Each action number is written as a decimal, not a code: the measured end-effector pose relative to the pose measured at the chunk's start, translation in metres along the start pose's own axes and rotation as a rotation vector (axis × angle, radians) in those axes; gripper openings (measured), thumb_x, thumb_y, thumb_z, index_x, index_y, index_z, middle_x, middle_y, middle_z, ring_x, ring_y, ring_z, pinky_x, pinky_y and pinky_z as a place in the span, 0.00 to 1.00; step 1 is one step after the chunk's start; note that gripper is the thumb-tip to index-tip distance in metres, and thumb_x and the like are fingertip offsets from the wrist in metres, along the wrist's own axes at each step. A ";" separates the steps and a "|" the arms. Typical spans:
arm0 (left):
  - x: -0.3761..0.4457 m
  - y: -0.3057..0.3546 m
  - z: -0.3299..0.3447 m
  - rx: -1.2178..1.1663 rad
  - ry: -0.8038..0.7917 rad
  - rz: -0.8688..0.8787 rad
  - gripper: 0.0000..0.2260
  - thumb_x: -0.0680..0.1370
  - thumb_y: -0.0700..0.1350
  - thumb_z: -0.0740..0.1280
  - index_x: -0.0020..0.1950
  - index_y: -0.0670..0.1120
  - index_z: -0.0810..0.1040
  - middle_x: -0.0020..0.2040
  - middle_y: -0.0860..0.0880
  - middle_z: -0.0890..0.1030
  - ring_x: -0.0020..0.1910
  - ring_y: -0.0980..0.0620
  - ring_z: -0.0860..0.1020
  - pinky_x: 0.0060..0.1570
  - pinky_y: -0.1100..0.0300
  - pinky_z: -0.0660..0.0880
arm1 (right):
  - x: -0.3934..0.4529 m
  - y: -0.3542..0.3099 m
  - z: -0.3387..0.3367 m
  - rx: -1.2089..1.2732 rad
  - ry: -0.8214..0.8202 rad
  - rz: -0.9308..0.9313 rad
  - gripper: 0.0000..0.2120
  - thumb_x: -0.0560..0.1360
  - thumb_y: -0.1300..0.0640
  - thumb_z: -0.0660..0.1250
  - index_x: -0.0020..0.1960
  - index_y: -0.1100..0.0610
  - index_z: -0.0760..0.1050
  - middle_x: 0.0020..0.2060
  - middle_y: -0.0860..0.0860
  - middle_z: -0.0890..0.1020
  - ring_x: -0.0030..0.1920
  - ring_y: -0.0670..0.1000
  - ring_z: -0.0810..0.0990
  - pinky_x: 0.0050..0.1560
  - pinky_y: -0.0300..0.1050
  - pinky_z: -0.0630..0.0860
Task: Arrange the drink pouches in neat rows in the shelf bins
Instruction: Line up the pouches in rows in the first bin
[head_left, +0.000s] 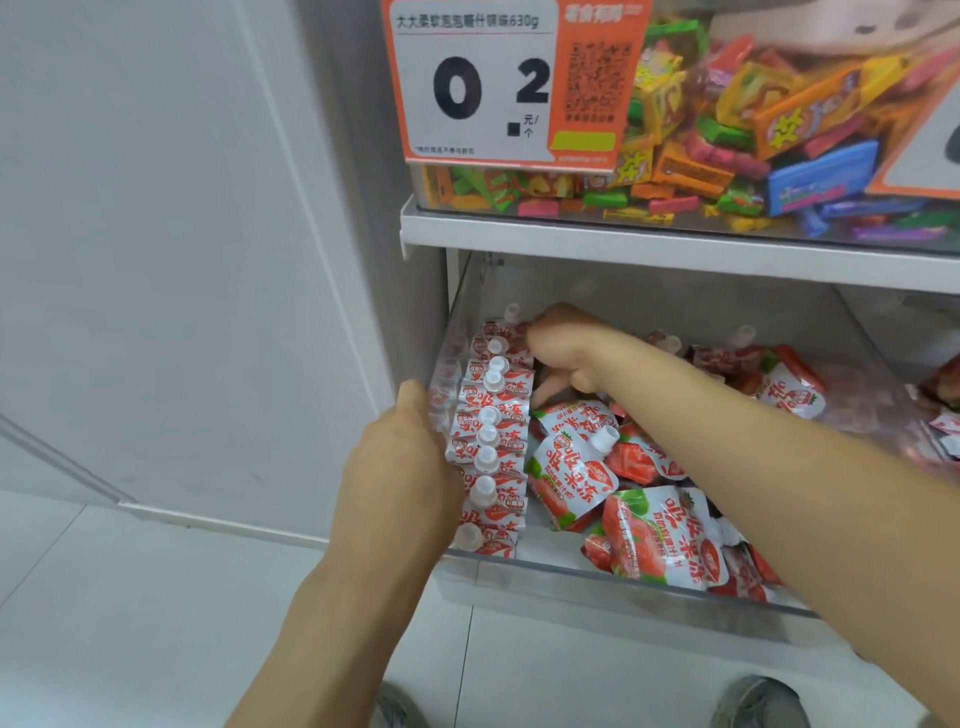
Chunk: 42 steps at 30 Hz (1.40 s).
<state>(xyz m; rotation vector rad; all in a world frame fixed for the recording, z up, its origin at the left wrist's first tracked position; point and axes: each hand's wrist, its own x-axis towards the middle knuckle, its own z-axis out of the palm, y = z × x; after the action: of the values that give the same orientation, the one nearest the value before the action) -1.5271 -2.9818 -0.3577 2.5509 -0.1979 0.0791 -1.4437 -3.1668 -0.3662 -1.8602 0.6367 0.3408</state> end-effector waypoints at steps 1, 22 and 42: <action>0.000 0.000 0.000 0.010 0.007 0.004 0.08 0.77 0.35 0.58 0.50 0.47 0.64 0.34 0.51 0.68 0.35 0.45 0.70 0.29 0.57 0.63 | 0.000 0.005 0.001 0.096 -0.006 0.008 0.12 0.84 0.59 0.58 0.63 0.64 0.71 0.54 0.60 0.82 0.50 0.61 0.85 0.46 0.58 0.84; -0.013 0.065 0.034 -0.063 -0.148 0.641 0.13 0.76 0.40 0.67 0.60 0.49 0.78 0.57 0.52 0.78 0.59 0.50 0.74 0.67 0.57 0.65 | -0.133 0.117 -0.077 -1.172 0.116 -0.573 0.52 0.63 0.28 0.71 0.79 0.41 0.51 0.70 0.46 0.71 0.68 0.52 0.68 0.68 0.53 0.65; -0.004 0.060 0.015 0.003 -0.198 0.411 0.08 0.67 0.49 0.78 0.40 0.52 0.80 0.39 0.57 0.80 0.40 0.61 0.77 0.40 0.63 0.74 | -0.145 0.109 -0.109 -0.815 0.022 -0.695 0.21 0.70 0.37 0.72 0.59 0.44 0.80 0.52 0.38 0.81 0.50 0.37 0.76 0.59 0.41 0.71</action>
<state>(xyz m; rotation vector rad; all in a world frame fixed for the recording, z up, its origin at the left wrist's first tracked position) -1.5398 -3.0389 -0.3383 2.4814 -0.7961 -0.0177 -1.6317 -3.2584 -0.3353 -2.7138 -0.2199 0.1111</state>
